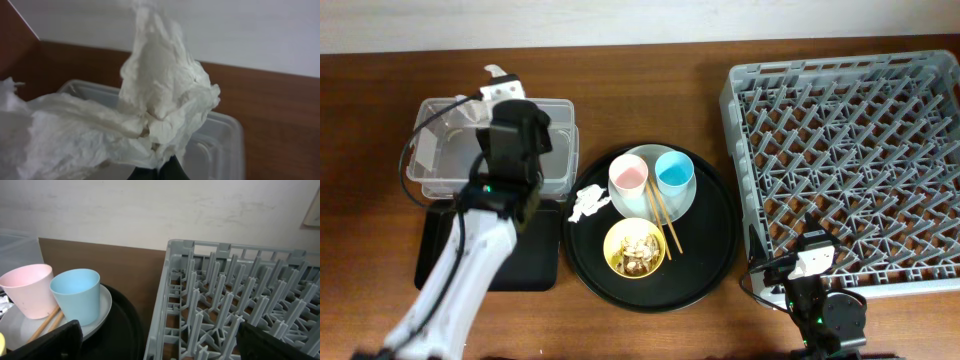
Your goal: Sort waste into correct bins and load items into the dishwasher rack
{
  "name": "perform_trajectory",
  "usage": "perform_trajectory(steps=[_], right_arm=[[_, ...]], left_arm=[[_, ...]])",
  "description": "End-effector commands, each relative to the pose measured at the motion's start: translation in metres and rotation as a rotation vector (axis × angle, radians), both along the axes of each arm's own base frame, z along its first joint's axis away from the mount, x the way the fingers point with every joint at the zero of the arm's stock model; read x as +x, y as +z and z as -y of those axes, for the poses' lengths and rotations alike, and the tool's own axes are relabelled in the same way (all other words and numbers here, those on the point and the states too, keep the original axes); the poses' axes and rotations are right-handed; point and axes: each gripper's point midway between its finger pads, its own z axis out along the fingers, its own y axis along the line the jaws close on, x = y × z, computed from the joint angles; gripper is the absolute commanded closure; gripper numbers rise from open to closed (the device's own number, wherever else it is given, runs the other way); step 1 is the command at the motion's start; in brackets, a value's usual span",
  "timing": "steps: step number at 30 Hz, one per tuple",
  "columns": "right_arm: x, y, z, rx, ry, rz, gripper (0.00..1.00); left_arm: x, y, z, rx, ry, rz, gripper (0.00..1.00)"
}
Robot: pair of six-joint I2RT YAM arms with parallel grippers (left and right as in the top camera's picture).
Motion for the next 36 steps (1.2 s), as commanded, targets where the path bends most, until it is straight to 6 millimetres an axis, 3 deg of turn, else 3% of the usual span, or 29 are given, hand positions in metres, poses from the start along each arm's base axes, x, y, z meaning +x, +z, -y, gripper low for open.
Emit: perform_trajectory(steps=[1, 4, 7, 10, 16, 20, 22, 25, 29, 32, 36], right_arm=[[0.0, -0.002, 0.001, -0.003, -0.004, -0.003, 0.01], [0.0, -0.002, 0.001, -0.003, -0.004, -0.003, 0.01], [0.0, -0.002, 0.001, -0.003, -0.004, -0.003, 0.01], [0.0, -0.002, 0.001, -0.003, -0.004, -0.003, 0.01], [0.0, -0.002, 0.001, -0.003, -0.004, -0.003, 0.01], [0.0, -0.002, 0.001, -0.003, -0.004, -0.003, 0.01], [0.0, -0.002, 0.001, -0.003, -0.004, -0.003, 0.01], [0.0, -0.002, 0.001, -0.003, -0.004, -0.003, 0.01], [0.0, -0.002, 0.001, -0.003, -0.004, -0.003, 0.01], [0.0, -0.002, 0.001, -0.003, -0.004, -0.003, 0.01], [0.0, -0.002, 0.001, -0.003, -0.004, -0.003, 0.01]], left_arm=[[0.028, -0.049, -0.022, -0.06, -0.008, -0.073, 0.98], [0.041, -0.072, -0.038, -0.093, -0.002, -0.088, 0.81], [0.045, -0.081, -0.047, -0.111, 0.002, -0.093, 0.47], [0.049, -0.073, -0.049, -0.11, 0.004, -0.058, 0.37], [0.038, -0.049, -0.031, -0.147, -0.07, -0.051, 0.38], [-0.012, -0.031, 0.026, -0.305, -0.259, -0.163, 0.39], [-0.05, -0.031, 0.052, -0.394, -0.308, -0.269, 0.43], [-0.107, -0.044, 0.072, -0.396, -0.341, -0.454, 0.51], [-0.155, -0.067, 0.09, -0.356, -0.383, -0.649, 0.64], [-0.164, -0.08, 0.095, -0.271, -0.39, -0.682, 0.65], [-0.154, -0.089, 0.086, -0.115, -0.331, -0.639, 0.65]])
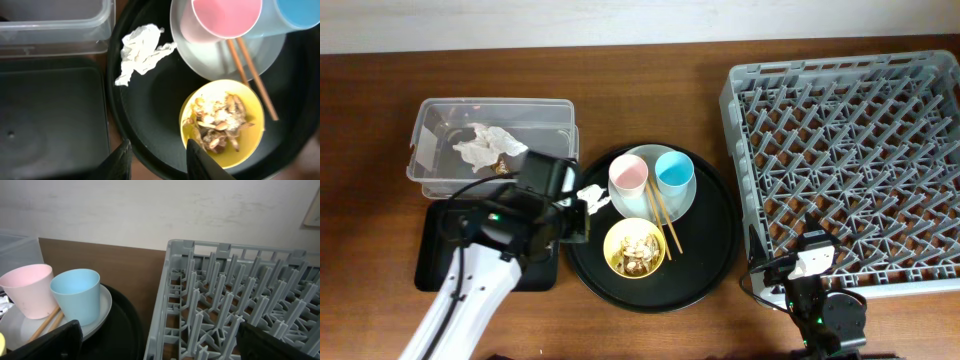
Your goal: Sort waste into correct bins and load items into the dishwasher rack
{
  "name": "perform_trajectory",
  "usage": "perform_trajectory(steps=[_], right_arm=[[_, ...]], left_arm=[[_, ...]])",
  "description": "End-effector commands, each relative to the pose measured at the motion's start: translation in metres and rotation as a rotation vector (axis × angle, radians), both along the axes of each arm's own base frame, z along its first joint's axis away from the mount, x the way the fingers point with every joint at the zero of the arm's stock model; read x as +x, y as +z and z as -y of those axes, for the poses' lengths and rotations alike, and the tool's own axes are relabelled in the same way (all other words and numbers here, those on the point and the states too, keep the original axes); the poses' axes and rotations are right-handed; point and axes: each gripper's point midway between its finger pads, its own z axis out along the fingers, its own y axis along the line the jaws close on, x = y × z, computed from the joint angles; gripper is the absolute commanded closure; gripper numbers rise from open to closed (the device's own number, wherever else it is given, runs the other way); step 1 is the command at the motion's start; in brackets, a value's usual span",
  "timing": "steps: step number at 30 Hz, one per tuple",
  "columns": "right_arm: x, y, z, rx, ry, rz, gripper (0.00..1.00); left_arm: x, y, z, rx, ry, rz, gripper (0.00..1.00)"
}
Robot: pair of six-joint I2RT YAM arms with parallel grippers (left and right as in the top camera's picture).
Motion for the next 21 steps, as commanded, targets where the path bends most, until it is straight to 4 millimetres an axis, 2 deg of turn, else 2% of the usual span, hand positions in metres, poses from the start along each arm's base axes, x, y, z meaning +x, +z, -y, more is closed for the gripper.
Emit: perform_trajectory(steps=[1, 9, 14, 21], right_arm=[[0.0, -0.002, 0.001, -0.003, -0.004, -0.003, 0.01], [0.0, -0.002, 0.001, -0.003, -0.004, -0.003, 0.01], [0.0, -0.002, 0.001, -0.003, -0.004, -0.003, 0.02], [0.0, -0.002, 0.001, -0.003, -0.004, -0.003, 0.01]], left_arm=[[0.011, -0.012, -0.016, 0.164, 0.045, 0.061, 0.65], [0.025, -0.044, -0.012, 0.221, 0.005, 0.019, 0.65], [0.04, -0.059, 0.004, 0.25, -0.09, 0.047, 0.64], [0.049, -0.094, 0.004, 0.314, -0.095, -0.004, 0.64]])
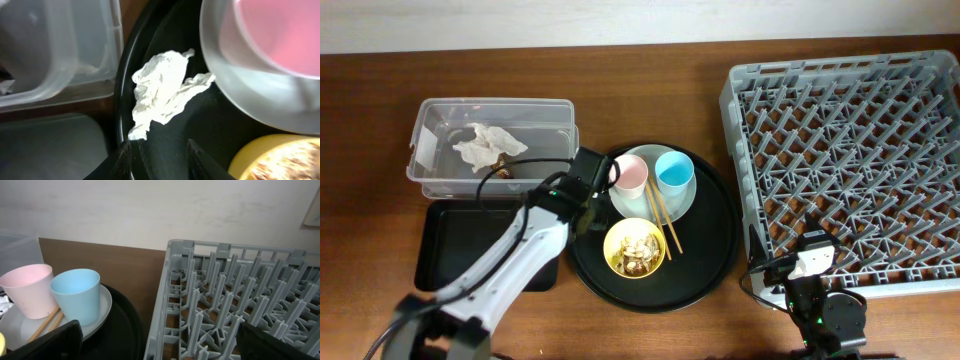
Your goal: Sort waste into correct bins and load items into the dishwasher rack
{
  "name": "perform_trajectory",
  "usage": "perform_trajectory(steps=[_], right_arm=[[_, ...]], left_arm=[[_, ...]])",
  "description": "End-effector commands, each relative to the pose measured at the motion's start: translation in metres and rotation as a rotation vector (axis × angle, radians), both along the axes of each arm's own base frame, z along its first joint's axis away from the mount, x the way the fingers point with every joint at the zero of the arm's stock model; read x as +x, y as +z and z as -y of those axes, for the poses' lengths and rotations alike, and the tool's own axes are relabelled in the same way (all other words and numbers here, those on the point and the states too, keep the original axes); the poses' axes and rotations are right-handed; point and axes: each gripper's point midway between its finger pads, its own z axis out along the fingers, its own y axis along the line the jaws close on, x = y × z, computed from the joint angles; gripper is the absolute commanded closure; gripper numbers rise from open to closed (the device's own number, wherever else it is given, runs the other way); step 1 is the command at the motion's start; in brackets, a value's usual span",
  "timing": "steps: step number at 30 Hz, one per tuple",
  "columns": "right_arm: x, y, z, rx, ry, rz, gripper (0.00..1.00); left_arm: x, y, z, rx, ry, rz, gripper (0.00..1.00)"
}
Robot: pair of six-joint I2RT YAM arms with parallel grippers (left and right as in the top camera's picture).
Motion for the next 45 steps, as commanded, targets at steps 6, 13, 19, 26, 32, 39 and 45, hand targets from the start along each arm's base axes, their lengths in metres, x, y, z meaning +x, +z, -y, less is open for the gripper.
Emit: perform_trajectory(steps=[6, 13, 19, 26, 32, 39, 45], right_arm=[[0.0, -0.002, 0.001, -0.004, -0.004, -0.003, 0.01], [0.0, -0.002, 0.001, -0.004, -0.004, -0.003, 0.01], [0.0, -0.002, 0.001, -0.004, -0.004, -0.003, 0.01], [0.0, -0.002, 0.001, -0.004, -0.004, -0.003, 0.01], [0.0, -0.002, 0.001, -0.004, -0.004, -0.003, 0.01], [0.0, -0.002, 0.001, -0.004, -0.004, -0.003, 0.01], [0.0, -0.002, 0.001, -0.004, -0.004, -0.003, 0.01]], left_arm=[[0.01, -0.03, 0.0, 0.053, -0.012, -0.018, 0.63], [0.016, -0.033, -0.003, 0.074, -0.002, 0.002, 0.58], [0.01, -0.05, -0.006, 0.07, -0.002, 0.008, 0.58], [0.01, -0.059, -0.005, 0.053, -0.002, 0.035, 0.58], [0.009, -0.06, -0.003, 0.043, -0.006, 0.032, 0.58], [0.01, -0.059, -0.003, 0.039, -0.006, 0.036, 0.54], [0.003, -0.076, 0.002, 0.023, -0.022, -0.023, 0.54]])
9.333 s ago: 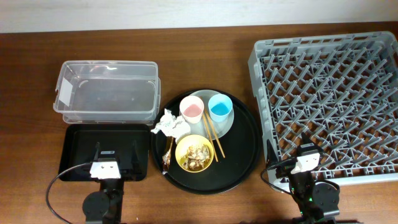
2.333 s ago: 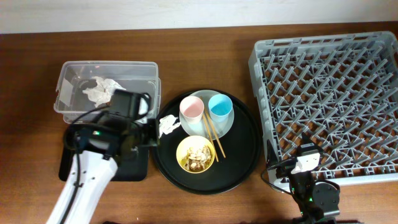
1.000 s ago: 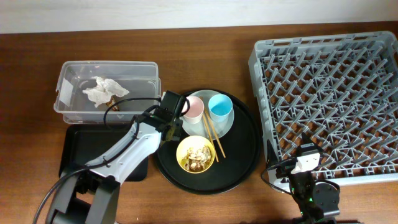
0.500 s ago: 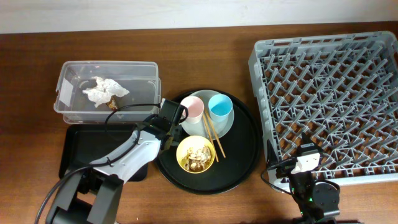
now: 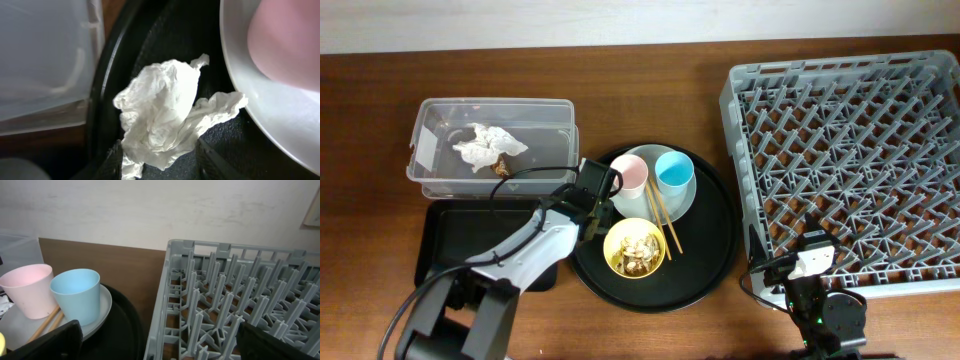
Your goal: Sort waste into correct bins and load items into the dishwasher rack
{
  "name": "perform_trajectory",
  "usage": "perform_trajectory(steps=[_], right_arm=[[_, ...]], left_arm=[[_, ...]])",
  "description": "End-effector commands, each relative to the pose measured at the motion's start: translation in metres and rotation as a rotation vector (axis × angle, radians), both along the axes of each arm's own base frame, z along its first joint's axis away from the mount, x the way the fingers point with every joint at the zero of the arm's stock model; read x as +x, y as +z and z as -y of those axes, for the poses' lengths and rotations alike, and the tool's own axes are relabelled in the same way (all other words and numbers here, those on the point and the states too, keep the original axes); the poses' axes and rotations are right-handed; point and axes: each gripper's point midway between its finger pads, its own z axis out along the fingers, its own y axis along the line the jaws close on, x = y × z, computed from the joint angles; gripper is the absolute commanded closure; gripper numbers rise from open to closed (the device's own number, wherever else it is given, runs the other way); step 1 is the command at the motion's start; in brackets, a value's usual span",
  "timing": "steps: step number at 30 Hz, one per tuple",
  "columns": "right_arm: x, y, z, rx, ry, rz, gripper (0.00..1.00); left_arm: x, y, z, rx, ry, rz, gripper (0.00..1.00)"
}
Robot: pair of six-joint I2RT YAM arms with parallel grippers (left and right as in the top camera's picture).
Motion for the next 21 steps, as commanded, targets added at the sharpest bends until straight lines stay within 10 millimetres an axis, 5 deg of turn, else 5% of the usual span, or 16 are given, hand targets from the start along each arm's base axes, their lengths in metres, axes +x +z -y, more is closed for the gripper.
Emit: perform_trajectory(steps=[1, 11, 12, 21], right_arm=[[0.0, -0.002, 0.001, -0.003, -0.004, -0.003, 0.01], [0.0, -0.002, 0.001, -0.003, -0.004, -0.003, 0.01], [0.0, -0.002, 0.001, -0.003, -0.004, -0.003, 0.01], [0.0, -0.002, 0.001, -0.003, -0.004, -0.003, 0.01]], left_arm=[[-0.011, -0.025, 0.0, 0.013, -0.016, -0.075, 0.55], [-0.003, -0.014, 0.004, 0.0, -0.016, -0.045, 0.94], [0.0, -0.005, 0.005, -0.008, -0.015, -0.025, 1.0], [0.003, 0.114, 0.006, -0.113, -0.016, 0.196, 1.0]])
